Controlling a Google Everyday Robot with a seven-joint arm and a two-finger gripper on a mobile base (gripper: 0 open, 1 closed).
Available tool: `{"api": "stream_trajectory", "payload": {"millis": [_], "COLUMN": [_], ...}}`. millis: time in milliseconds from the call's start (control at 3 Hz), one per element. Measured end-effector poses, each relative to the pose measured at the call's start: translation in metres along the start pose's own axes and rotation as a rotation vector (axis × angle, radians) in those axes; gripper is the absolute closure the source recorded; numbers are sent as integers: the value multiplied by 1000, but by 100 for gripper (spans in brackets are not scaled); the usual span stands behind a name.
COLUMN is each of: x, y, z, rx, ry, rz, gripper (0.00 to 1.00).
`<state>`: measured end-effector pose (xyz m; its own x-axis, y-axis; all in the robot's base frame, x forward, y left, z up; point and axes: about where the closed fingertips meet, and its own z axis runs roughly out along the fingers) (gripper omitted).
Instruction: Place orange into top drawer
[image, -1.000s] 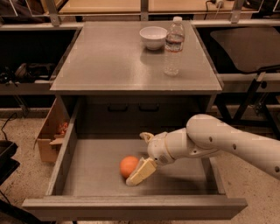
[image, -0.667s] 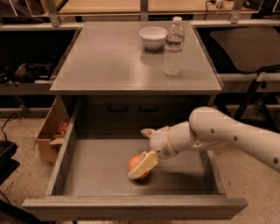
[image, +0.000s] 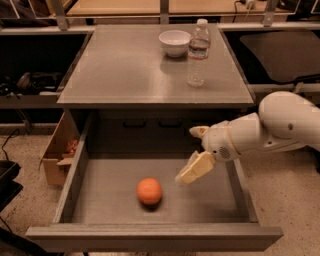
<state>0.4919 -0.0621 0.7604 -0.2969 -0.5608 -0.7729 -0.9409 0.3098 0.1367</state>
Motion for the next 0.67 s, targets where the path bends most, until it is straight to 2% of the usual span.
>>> {"api": "stream_trajectory", "payload": {"millis": [333, 667], "x": [-18, -29], "y": [4, 7], "z": [-84, -125], "rx": [109, 165], "ry": [53, 68], "rz": [-42, -77], "gripper": [0, 0]}}
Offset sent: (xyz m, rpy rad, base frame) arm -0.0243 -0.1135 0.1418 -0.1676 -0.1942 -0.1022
